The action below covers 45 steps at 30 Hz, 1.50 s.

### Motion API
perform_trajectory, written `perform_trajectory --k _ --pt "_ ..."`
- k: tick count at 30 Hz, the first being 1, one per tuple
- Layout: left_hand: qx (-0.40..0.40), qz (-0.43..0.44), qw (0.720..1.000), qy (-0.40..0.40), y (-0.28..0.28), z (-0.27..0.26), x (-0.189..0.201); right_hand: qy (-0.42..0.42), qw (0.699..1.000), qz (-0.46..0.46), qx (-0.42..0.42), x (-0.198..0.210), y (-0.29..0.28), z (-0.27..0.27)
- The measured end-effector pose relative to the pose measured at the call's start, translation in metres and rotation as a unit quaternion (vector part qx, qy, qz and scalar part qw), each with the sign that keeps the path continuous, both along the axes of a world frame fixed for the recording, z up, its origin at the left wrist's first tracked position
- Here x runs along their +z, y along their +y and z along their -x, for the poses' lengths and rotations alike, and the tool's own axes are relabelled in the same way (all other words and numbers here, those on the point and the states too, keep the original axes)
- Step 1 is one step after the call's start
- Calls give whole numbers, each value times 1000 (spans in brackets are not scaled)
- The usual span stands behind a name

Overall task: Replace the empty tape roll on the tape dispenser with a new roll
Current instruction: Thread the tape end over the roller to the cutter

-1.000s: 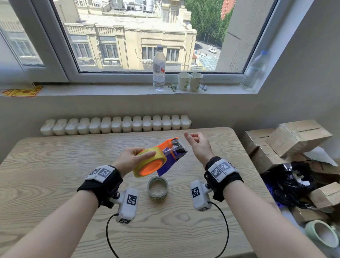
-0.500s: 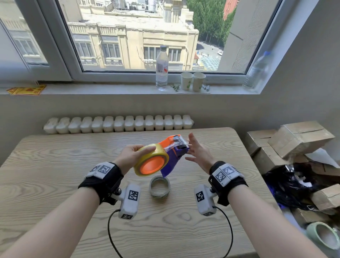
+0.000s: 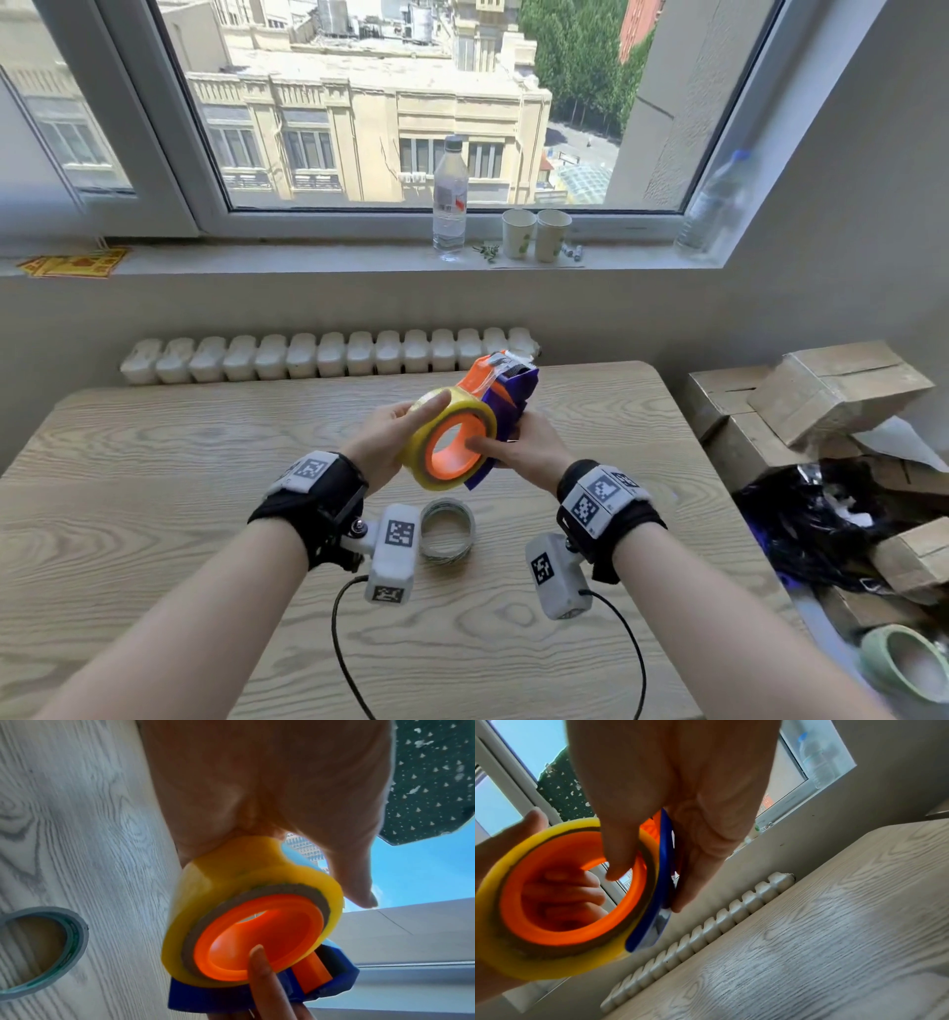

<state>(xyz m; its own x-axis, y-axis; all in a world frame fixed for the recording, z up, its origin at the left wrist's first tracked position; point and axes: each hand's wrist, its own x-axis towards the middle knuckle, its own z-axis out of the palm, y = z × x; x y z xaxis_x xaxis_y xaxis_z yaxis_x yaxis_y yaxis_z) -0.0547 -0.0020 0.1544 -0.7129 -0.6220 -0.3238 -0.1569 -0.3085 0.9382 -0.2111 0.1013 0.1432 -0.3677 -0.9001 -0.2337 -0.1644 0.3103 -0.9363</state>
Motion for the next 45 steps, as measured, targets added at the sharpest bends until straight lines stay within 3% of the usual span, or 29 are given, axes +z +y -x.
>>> perform_trajectory --k 4,8,16,22,27,32,35,39,45 --pt "-29 -24 999 14 1 8 -4 11 999 -5 -36 -1 1 4" --pt "-80 -46 996 -18 4 15 -4 80 993 -25 -85 -14 2 12" --pt "12 66 989 -132 8 53 -24 191 964 -85 -165 -25 10 39" --pt "-39 152 968 -196 0 79 -65 186 952 -178 -166 -58 10 63" --pt "2 71 969 -238 2 100 -101 199 938 -246 -144 -99 3 83" --pt "-13 47 960 -275 2 105 -139 194 930 -291 -112 -129 1 92" --pt "-16 58 955 -290 2 105 -149 186 927 -308 -105 -141 0 93" --pt "-19 9 952 -305 2 109 -160 191 919 -329 -102 -152 0 95" --pt "-82 -22 961 -264 8 112 -165 178 912 -352 -109 -165 3 95"
